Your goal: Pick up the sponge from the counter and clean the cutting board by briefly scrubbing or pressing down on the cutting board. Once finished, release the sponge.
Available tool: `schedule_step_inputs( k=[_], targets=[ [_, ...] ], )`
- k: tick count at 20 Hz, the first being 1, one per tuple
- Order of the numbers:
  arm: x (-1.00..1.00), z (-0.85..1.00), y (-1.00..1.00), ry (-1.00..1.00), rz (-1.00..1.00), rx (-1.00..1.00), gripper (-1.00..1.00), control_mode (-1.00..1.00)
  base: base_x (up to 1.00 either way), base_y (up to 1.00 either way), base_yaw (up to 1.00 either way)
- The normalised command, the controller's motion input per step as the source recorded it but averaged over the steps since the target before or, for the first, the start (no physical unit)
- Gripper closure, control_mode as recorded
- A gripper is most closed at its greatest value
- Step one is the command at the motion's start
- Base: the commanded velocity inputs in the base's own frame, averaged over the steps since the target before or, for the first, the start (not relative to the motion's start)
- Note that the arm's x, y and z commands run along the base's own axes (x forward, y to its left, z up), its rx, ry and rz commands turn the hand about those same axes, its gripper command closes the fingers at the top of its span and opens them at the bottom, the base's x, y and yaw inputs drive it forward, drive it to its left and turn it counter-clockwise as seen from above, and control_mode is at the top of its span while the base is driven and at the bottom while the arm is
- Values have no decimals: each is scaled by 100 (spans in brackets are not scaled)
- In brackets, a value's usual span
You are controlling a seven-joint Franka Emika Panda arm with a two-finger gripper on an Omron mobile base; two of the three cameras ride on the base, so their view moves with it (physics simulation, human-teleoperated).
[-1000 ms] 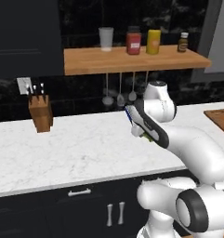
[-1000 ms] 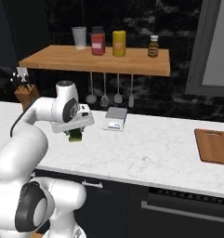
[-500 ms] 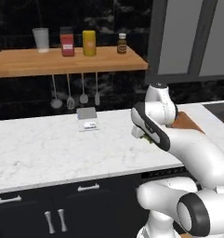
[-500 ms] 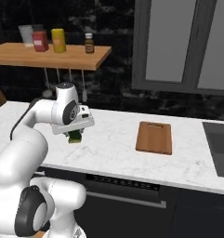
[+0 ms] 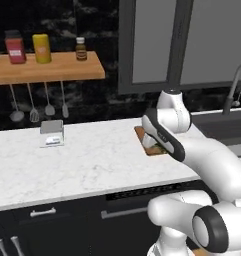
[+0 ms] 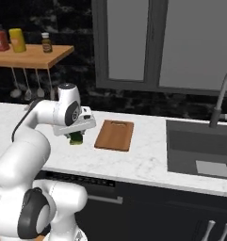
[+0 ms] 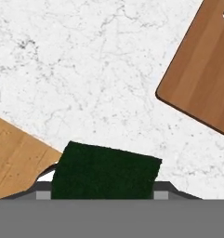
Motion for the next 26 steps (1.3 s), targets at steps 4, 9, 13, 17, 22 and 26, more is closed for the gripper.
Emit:
schedule_step_inputs(
  k=[4, 9, 13, 17, 22, 26],
  targets=[
    [0, 0, 0, 0, 0, 0, 100, 100, 49, -7, -23],
    [0, 0, 0, 0, 0, 0, 100, 100, 17, -39, -16],
    [0, 0, 0, 0, 0, 0, 100, 100, 1, -34, 8],
    [0, 0, 0, 0, 0, 0, 100, 100, 12, -24, 25],
    [0, 0, 0, 0, 0, 0, 100, 100, 31, -4, 28],
    [0, 0, 0, 0, 0, 0, 100, 100, 63, -33, 15]
  ],
)
